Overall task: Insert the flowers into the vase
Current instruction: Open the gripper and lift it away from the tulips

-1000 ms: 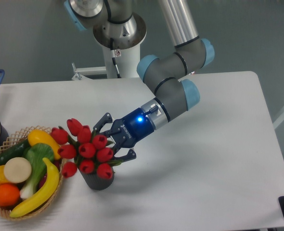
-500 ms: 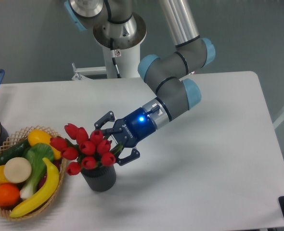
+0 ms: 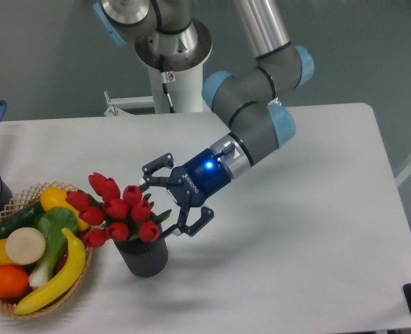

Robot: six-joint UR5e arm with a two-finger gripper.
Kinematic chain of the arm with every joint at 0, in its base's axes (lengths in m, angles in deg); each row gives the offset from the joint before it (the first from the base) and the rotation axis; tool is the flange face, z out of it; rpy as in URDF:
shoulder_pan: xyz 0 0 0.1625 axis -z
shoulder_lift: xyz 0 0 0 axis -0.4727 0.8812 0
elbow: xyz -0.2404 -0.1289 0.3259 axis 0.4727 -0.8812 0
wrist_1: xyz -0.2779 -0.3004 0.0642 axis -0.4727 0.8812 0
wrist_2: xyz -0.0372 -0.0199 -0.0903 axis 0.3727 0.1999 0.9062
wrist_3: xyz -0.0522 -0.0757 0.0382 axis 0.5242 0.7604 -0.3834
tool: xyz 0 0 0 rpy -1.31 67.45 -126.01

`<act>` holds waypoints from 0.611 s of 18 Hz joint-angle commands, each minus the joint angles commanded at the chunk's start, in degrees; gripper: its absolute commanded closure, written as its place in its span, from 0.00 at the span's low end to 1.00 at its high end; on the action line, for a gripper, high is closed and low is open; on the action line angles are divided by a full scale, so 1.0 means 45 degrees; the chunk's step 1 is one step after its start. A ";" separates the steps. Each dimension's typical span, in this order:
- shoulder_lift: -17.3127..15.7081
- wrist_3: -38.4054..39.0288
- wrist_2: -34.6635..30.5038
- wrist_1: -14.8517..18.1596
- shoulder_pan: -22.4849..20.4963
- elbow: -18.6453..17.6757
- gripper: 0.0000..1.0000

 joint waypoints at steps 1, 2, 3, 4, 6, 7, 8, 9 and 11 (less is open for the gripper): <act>-0.0117 0.0019 -0.0116 0.0019 -0.0019 0.0000 0.00; -0.0254 0.0020 -0.0330 0.0020 -0.0058 0.0000 0.00; -0.0468 0.0020 -0.0719 0.0020 -0.0097 0.0000 0.00; -0.0702 0.0000 -0.1322 0.0039 -0.0175 0.0000 0.00; -0.1210 -0.0019 -0.2960 0.0039 -0.0370 -0.0039 0.00; -0.1386 -0.0020 -0.3742 0.0020 -0.0410 0.0000 0.00; -0.1620 -0.0020 -0.4775 0.0020 -0.0623 0.0039 0.00; -0.1719 0.0000 -0.5133 0.0020 -0.0760 0.0117 0.00; -0.2147 -0.0019 -0.5835 0.0039 -0.1034 0.0195 0.00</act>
